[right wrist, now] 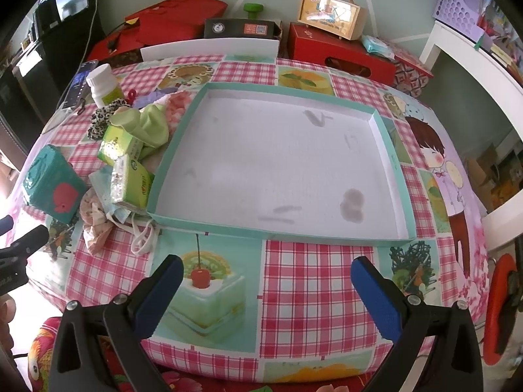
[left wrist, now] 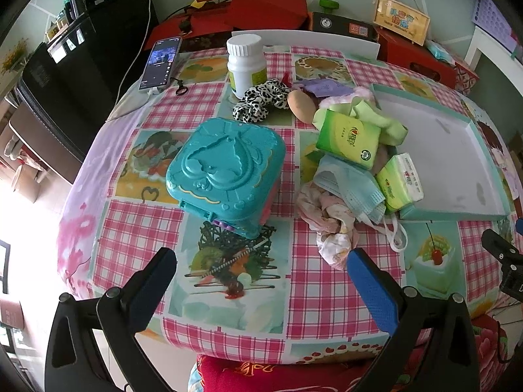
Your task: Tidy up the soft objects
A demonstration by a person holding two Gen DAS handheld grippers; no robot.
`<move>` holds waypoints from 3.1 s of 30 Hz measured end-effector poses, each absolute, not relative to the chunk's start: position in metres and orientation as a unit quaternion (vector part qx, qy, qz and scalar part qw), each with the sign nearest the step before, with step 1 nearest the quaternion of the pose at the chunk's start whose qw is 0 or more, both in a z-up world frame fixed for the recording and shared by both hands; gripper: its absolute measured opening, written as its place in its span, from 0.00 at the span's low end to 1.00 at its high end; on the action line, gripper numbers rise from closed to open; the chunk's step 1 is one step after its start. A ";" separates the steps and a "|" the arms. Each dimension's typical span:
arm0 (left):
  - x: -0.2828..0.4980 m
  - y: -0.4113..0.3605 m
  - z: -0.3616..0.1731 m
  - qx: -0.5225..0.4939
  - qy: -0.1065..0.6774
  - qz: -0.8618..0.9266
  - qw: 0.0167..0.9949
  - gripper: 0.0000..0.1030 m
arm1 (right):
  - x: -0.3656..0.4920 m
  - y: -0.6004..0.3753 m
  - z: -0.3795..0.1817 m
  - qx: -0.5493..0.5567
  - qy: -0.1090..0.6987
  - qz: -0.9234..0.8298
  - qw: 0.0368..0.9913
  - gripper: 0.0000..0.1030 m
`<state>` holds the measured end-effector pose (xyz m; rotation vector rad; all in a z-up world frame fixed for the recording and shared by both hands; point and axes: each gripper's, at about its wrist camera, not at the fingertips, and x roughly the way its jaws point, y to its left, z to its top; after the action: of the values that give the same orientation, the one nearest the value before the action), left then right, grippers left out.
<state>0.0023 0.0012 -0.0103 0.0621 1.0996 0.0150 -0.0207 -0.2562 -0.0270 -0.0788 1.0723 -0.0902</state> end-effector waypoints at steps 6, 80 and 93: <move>0.002 0.001 -0.011 0.030 0.522 0.007 0.852 1.00 | -0.021 -0.255 -0.025 -0.039 0.510 -0.043 0.858 1.00; 0.069 -0.013 0.039 0.005 0.508 -0.076 0.858 1.00 | 0.019 -0.183 -0.012 -0.059 0.469 0.075 0.878 1.00; 0.115 -0.057 0.011 0.094 0.572 -0.115 0.807 1.00 | 0.041 -0.168 -0.039 -0.034 0.493 0.127 0.860 0.87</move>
<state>0.1148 -0.0569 0.0107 0.2018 1.2244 -0.2460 0.0413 -0.1679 -0.0392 -0.0707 1.0345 0.2669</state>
